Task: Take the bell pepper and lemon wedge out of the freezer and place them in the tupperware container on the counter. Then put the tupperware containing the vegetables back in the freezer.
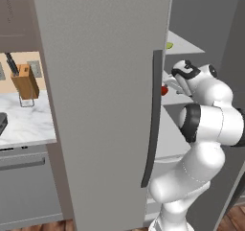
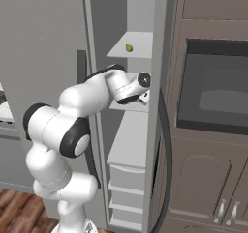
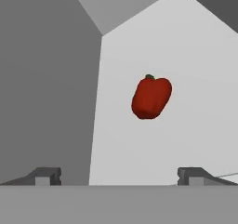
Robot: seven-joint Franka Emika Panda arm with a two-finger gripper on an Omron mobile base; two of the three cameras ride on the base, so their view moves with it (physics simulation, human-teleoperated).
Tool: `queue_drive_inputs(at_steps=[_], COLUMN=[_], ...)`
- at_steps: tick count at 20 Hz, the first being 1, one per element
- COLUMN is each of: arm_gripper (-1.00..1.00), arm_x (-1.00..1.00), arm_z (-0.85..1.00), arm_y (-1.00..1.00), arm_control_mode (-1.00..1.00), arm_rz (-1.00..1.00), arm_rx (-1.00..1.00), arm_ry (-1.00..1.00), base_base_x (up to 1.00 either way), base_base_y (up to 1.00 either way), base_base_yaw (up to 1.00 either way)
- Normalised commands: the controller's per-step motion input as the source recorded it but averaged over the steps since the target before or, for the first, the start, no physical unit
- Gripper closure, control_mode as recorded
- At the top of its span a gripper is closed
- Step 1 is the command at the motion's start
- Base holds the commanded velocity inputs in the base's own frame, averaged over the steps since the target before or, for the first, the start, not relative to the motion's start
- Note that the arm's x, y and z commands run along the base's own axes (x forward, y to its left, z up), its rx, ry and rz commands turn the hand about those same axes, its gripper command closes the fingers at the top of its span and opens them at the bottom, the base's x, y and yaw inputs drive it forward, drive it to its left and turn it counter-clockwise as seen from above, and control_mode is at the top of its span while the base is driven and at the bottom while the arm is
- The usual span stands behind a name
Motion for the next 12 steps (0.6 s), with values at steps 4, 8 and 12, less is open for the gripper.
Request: queue_drive_inputs(at_steps=[4,8,12], arm_gripper=[-1.00,-1.00,-1.00], arm_x=[0.15,0.23,0.37], arm_z=[-0.33,-0.22,-0.06], arm_y=[0.00,0.00,0.00], arm_control_mode=[-1.00,-1.00,-1.00], arm_rz=[0.00,0.00,0.00], arm_rx=[0.00,0.00,0.00], arm_ry=[0.00,0.00,0.00], base_base_x=[0.00,0.00,0.00], base_base_y=[0.00,0.00,0.00], base_base_yaw=[0.00,0.00,0.00])
